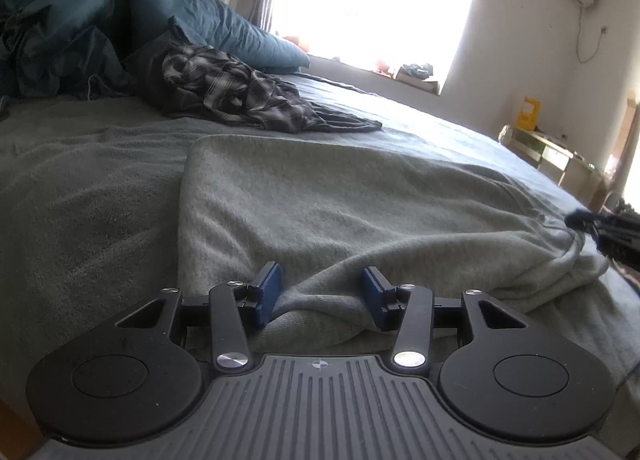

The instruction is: Fold clothes

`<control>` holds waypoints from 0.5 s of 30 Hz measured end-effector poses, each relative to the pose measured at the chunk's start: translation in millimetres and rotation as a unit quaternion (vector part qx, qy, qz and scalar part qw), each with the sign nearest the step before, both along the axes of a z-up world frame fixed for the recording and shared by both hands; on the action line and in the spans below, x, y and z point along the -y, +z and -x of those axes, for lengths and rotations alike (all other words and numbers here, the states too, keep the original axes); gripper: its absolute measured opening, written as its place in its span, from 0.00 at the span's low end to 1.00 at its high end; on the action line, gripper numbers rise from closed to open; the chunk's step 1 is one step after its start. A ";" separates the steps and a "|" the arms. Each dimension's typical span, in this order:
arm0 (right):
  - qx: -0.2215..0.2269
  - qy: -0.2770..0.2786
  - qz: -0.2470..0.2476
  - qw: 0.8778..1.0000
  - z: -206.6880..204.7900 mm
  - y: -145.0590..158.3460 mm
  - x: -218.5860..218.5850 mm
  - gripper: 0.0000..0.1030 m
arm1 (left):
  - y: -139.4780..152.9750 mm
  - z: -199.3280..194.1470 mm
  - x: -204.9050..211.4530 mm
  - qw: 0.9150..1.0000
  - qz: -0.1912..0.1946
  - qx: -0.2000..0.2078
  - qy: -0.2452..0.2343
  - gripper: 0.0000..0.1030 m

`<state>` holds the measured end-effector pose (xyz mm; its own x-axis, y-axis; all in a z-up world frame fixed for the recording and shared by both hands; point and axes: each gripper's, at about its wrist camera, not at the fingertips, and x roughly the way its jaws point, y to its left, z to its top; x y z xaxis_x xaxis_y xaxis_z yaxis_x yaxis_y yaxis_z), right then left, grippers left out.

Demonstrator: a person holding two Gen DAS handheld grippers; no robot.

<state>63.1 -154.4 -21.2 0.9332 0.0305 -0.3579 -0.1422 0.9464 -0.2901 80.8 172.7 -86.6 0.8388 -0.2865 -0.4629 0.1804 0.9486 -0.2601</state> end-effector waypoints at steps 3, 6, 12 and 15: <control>-0.014 -0.004 0.033 0.999 -29.5 -7.6 -1.9 0.13 | 1.6 -1.1 2.0 1.000 0.001 -0.005 0.008 0.45; -0.059 -0.020 0.095 0.994 -58.5 -37.3 1.8 0.12 | 4.5 -3.0 3.5 1.000 0.004 -0.009 0.013 0.46; -0.058 -0.052 0.128 0.989 -58.5 -49.5 0.1 0.09 | 8.6 -12.2 8.6 1.000 0.003 -0.012 0.011 0.50; -0.056 -0.064 0.125 0.989 -55.9 -51.6 2.5 0.09 | 8.3 -14.4 12.0 1.000 -0.004 -0.010 0.012 0.51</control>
